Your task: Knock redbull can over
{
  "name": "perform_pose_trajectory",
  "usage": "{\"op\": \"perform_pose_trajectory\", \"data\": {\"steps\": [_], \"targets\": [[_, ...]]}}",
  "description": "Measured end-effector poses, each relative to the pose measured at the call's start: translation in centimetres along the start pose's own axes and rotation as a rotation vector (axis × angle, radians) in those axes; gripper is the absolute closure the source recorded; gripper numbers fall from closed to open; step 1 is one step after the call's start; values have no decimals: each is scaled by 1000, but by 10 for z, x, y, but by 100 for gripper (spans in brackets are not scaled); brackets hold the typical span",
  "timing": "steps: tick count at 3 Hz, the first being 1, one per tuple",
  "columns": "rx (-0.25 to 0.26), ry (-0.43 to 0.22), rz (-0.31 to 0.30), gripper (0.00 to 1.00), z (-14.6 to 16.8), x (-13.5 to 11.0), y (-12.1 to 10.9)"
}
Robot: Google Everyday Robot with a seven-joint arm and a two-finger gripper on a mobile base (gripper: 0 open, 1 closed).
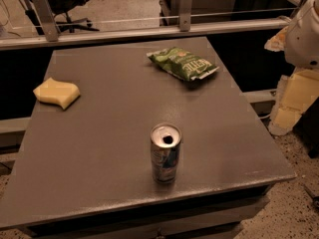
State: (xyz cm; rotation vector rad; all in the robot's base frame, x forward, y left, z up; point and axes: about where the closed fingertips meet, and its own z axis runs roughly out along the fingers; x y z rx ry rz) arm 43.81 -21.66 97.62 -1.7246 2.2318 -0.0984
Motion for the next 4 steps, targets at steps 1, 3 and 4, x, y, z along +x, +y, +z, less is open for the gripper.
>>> {"op": "perform_pose_trajectory", "data": {"steps": [1, 3, 4], "targets": [[5, -6, 0, 0, -1, -1, 0], [-77, -232, 30, 0, 47, -26, 33], [-155, -434, 27, 0, 80, -53, 64]]}}
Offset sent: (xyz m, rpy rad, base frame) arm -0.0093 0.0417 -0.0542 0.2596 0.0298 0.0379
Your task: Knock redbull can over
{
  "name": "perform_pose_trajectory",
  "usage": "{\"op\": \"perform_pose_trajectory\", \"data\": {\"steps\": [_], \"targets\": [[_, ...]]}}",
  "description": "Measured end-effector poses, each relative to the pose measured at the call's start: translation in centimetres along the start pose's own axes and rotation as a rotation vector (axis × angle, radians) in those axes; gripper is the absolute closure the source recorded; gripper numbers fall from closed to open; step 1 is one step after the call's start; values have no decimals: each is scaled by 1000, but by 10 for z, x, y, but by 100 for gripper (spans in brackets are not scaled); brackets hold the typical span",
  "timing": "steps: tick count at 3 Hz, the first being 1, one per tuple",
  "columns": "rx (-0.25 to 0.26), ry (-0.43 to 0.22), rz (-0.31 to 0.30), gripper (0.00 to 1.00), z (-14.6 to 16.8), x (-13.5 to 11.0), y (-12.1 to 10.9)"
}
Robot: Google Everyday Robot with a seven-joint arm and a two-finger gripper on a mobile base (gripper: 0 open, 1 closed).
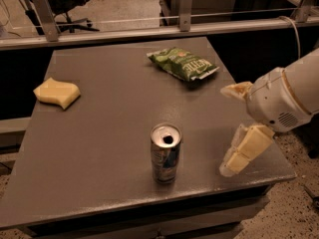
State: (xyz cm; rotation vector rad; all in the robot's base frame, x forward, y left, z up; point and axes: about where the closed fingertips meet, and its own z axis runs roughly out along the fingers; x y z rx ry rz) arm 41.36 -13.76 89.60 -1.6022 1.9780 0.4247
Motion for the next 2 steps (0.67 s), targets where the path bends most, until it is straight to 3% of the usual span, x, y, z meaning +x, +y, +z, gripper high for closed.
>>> {"op": "perform_pose_trajectory", "data": {"steps": [2], "targets": [[-67, -248, -47, 0, 56, -30, 12]]}}
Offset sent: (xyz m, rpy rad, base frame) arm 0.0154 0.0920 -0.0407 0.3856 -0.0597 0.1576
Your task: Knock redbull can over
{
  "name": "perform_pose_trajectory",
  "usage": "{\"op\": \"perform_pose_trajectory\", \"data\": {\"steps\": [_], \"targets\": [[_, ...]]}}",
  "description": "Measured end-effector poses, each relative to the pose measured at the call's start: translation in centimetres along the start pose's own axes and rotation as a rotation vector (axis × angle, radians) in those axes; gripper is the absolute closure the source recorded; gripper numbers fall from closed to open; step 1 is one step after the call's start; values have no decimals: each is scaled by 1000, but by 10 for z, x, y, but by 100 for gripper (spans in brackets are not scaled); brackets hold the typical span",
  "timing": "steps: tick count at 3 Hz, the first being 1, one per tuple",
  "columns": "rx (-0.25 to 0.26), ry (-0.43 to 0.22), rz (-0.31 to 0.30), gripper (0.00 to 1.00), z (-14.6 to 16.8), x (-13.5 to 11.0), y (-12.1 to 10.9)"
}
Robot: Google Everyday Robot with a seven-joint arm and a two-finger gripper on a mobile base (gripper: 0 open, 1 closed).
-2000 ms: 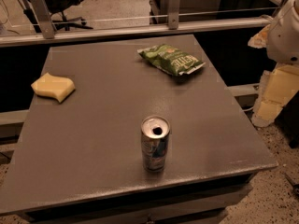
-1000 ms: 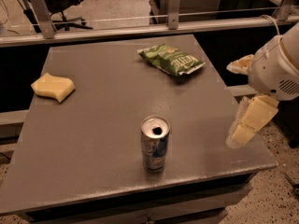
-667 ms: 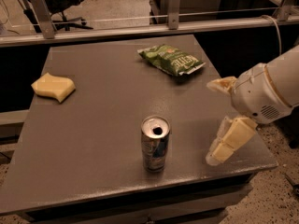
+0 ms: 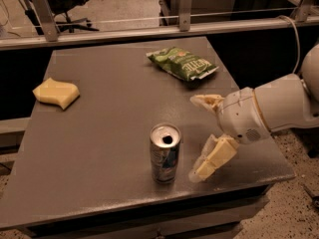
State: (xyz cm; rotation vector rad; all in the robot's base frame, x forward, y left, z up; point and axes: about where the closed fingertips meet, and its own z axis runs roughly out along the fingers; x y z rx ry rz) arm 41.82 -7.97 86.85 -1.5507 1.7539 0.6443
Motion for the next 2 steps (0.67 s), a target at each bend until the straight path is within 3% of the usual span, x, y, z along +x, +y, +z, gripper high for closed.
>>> {"op": "perform_pose_trajectory", "data": {"steps": [1, 2], "targets": [[-13, -87, -12, 0, 27, -18, -9], [-13, -122, -5, 0, 48, -42, -24]]}}
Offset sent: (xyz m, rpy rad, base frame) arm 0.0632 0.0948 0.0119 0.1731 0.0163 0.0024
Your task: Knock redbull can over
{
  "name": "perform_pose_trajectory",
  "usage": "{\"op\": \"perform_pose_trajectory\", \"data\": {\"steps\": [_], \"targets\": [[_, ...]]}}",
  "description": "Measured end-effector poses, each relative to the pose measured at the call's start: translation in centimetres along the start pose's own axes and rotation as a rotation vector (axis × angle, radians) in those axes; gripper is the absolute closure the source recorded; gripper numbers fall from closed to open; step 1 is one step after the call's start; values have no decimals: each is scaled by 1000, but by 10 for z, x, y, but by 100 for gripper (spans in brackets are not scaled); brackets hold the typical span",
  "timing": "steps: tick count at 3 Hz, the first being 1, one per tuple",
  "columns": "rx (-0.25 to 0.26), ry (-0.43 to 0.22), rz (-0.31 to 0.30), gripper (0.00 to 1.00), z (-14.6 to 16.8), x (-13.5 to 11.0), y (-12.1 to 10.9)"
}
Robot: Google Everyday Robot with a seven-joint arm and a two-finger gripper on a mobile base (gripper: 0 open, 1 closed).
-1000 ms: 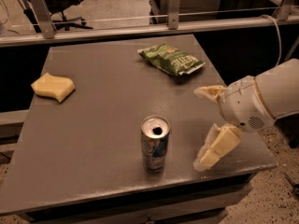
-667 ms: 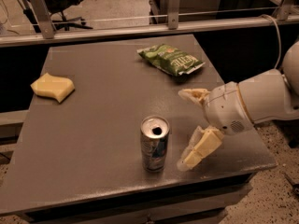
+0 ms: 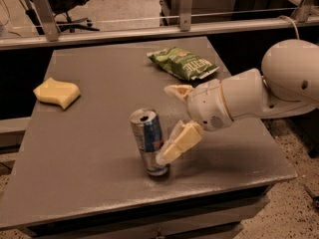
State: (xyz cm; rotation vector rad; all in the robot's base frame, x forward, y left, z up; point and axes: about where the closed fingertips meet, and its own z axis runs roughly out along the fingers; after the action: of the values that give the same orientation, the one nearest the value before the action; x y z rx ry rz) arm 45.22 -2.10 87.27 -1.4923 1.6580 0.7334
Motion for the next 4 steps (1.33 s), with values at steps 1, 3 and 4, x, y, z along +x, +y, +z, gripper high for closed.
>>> {"op": "perform_pose_trajectory", "data": {"steps": [1, 3, 4], "targets": [[7, -9, 46, 0, 24, -30, -27], [43, 25, 44, 0, -7, -22, -49], [79, 42, 6, 0, -65, -1, -55]]}}
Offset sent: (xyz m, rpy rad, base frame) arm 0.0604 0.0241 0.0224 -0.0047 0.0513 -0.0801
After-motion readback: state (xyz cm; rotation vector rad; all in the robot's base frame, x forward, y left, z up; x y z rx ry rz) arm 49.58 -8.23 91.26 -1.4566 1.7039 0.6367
